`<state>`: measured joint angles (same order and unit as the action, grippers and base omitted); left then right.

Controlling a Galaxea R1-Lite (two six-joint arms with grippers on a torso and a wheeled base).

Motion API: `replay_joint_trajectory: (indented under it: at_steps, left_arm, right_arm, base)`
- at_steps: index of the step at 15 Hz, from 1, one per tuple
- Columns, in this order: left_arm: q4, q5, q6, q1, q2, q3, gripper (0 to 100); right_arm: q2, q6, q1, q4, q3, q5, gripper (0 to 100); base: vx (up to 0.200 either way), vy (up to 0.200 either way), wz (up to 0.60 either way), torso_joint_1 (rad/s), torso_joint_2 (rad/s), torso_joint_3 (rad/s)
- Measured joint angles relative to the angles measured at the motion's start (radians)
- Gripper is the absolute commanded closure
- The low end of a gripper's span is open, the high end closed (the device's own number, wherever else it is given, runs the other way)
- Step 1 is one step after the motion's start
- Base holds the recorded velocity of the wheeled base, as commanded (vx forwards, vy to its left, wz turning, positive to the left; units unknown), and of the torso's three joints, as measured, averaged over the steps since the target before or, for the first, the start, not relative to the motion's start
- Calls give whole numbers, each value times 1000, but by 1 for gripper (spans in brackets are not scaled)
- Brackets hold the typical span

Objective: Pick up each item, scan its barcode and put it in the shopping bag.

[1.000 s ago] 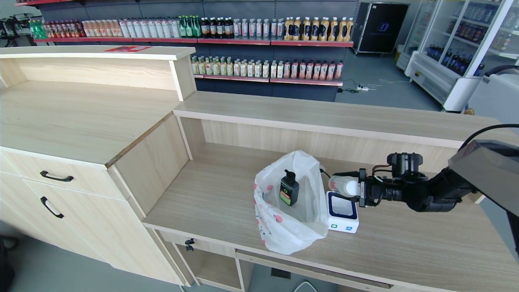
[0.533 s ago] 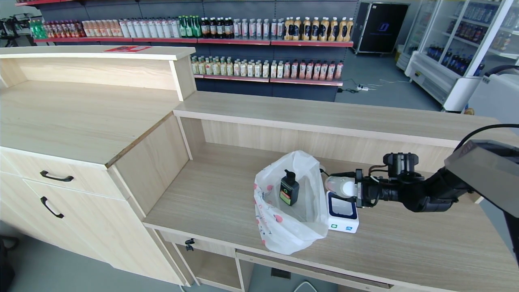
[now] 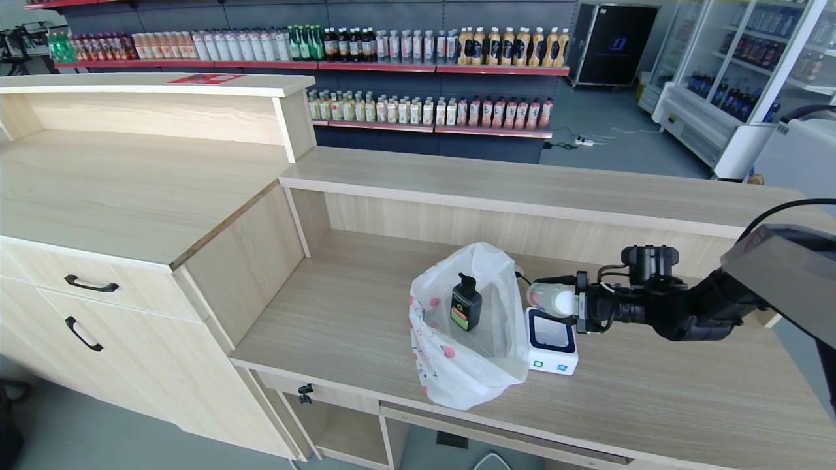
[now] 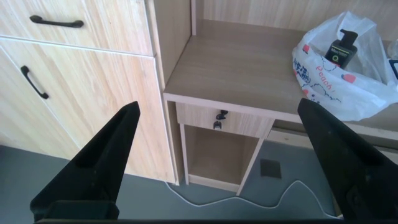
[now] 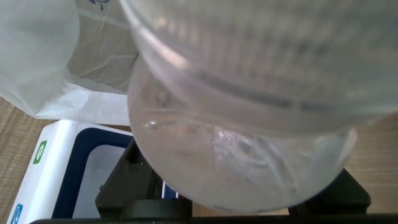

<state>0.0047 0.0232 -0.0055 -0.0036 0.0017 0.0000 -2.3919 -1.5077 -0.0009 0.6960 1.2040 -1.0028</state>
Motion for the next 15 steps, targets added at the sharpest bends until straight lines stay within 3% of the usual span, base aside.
replay_joint_trajectory:
  at_steps: [5, 8, 10, 12, 15]
  left_arm:
    - [0, 0, 0, 0, 0, 0, 0]
    - [0, 0, 0, 0, 0, 0, 0]
    - [0, 0, 0, 0, 0, 0, 0]
    - [0, 0, 0, 0, 0, 0, 0]
    - [0, 0, 0, 0, 0, 0, 0]
  right_arm:
    - [52, 61, 1, -3, 2, 8, 100]
    - [193, 281, 4, -10, 1, 68, 100]
    - [344, 606, 9, -36, -50, 240, 100]
    - [508, 941, 15, -102, -137, 487, 100]
    - [714, 1155, 20, -279, -315, 673, 100]
  base:
    - [0, 0, 0, 0, 0, 0]
    - [0, 0, 0, 0, 0, 0]
    - [0, 0, 0, 0, 0, 0]
    - [0, 0, 0, 0, 0, 0]
    - [0, 0, 0, 0, 0, 0]
